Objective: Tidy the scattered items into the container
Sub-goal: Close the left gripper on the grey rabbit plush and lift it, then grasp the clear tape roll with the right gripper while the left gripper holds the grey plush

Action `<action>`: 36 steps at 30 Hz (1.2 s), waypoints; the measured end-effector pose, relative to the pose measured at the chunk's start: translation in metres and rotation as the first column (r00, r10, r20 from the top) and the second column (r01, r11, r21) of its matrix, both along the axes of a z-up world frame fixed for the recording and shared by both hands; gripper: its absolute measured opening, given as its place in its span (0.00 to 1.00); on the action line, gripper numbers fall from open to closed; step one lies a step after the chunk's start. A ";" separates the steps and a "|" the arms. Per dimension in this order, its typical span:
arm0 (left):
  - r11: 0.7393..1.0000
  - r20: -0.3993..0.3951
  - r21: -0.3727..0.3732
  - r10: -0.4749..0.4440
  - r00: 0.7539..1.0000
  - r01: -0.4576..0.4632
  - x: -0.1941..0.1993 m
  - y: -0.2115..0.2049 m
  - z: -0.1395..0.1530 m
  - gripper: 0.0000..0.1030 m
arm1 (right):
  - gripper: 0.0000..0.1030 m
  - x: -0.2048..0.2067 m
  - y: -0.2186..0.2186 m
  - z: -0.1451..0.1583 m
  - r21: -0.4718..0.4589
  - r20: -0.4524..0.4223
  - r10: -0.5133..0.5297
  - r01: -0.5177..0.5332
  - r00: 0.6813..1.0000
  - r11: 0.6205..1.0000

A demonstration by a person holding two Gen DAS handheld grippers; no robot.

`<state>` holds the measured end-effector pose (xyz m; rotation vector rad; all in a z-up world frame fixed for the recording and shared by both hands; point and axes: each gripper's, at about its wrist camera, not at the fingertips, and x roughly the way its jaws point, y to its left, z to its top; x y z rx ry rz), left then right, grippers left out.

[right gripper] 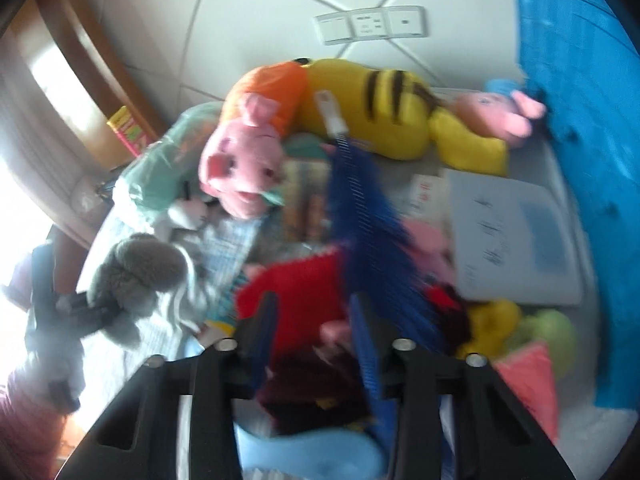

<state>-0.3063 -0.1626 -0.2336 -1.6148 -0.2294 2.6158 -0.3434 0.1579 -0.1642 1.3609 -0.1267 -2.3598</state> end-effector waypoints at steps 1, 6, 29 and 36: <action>1.000 -0.004 0.002 0.009 1.000 -0.009 0.002 -0.005 0.002 0.30 | 0.34 -0.008 -0.010 -0.001 -0.011 0.003 0.006 -0.006 1.000 1.000; 1.000 -0.015 0.008 0.029 0.999 -0.029 0.010 -0.024 0.006 0.30 | 0.44 -0.051 -0.045 -0.024 0.009 0.034 -0.029 0.029 0.999 1.000; 0.999 -0.087 -0.035 0.024 0.996 -0.028 0.002 -0.001 0.028 0.30 | 0.34 -0.050 -0.052 -0.028 0.001 -0.074 -0.038 0.038 0.997 0.999; 0.997 -0.142 -0.069 0.021 0.990 -0.031 0.026 0.007 0.051 0.30 | 0.33 0.005 -0.066 0.011 -0.031 -0.146 0.041 -0.046 0.988 0.998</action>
